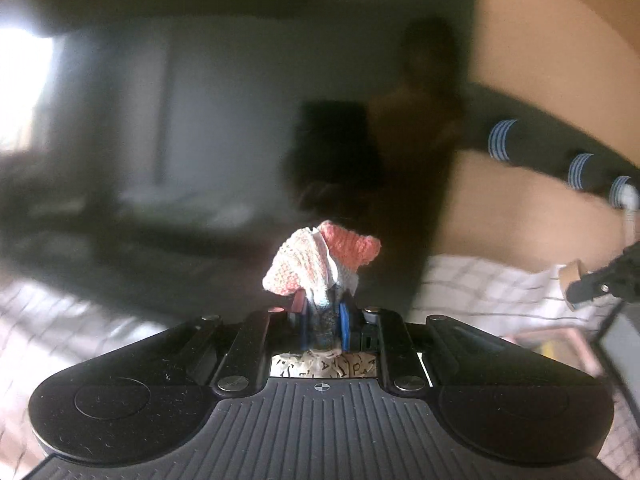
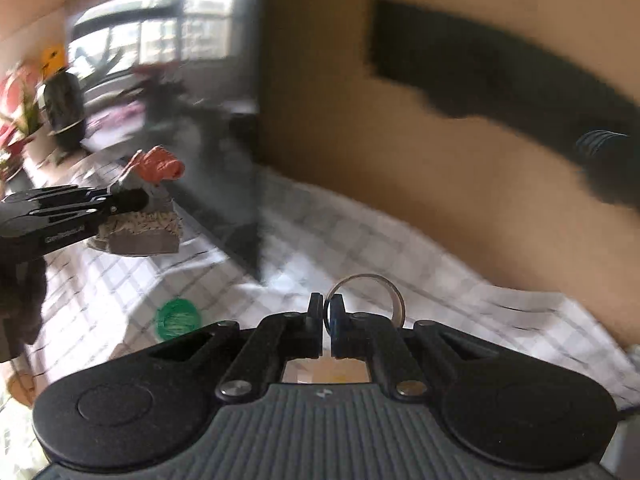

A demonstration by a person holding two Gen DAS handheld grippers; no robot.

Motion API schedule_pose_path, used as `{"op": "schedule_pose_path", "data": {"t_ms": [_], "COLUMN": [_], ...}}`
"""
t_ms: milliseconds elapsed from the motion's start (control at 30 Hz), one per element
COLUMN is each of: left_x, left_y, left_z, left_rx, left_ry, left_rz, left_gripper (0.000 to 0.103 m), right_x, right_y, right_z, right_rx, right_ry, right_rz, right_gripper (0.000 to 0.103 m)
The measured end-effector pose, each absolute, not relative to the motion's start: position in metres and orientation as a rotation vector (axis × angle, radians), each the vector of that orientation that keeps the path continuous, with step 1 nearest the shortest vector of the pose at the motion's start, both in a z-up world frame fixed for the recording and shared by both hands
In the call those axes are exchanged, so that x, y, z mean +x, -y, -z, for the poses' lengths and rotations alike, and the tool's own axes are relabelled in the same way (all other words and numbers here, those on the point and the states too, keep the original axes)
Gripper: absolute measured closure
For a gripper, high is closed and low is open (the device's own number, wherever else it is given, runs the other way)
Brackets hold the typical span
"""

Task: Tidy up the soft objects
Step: 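Carry the sock, glove and tape ring over the pink box and open both tools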

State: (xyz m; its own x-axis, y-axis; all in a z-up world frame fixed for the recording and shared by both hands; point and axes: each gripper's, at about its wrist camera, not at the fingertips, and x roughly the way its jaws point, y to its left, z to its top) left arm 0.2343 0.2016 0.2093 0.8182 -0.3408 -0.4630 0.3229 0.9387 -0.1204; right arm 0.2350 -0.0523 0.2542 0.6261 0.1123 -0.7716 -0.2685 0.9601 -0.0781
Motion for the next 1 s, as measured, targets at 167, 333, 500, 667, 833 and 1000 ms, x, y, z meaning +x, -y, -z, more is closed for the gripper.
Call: {"op": "schedule_pose_path", "data": {"t_ms": [167, 333, 500, 667, 833, 1000], "left_x": [0.225, 0.219, 0.221, 0.227, 0.231, 0.227], "left_y": [-0.128, -0.050, 0.023, 0.076, 0.126, 0.120], "left_z": [-0.222, -0.214, -0.188, -0.148, -0.090, -0.080], "left_rx": [-0.015, 0.013, -0.013, -0.128, 0.199, 0.307], "left_ry": [-0.495, -0.549, -0.656, -0.761, -0.902, -0.856], "left_rz": [0.504, 0.673, 0.831, 0.976, 0.767, 0.733], "left_gripper": [0.086, 0.086, 0.086, 0.075, 0.075, 0.074], "right_x": [0.210, 0.194, 0.180, 0.177, 0.191, 0.216], "right_y": [0.119, 0.180, 0.225, 0.249, 0.264, 0.274], "right_z": [-0.266, -0.267, -0.263, -0.235, -0.199, -0.154], "right_rx": [-0.150, -0.064, 0.040, 0.172, 0.272, 0.389], "right_ry": [-0.826, -0.809, -0.823, -0.847, -0.877, -0.939], "right_rz": [-0.097, -0.002, 0.044, 0.068, 0.078, 0.053], "right_gripper": [0.100, 0.100, 0.100, 0.100, 0.100, 0.100]}}
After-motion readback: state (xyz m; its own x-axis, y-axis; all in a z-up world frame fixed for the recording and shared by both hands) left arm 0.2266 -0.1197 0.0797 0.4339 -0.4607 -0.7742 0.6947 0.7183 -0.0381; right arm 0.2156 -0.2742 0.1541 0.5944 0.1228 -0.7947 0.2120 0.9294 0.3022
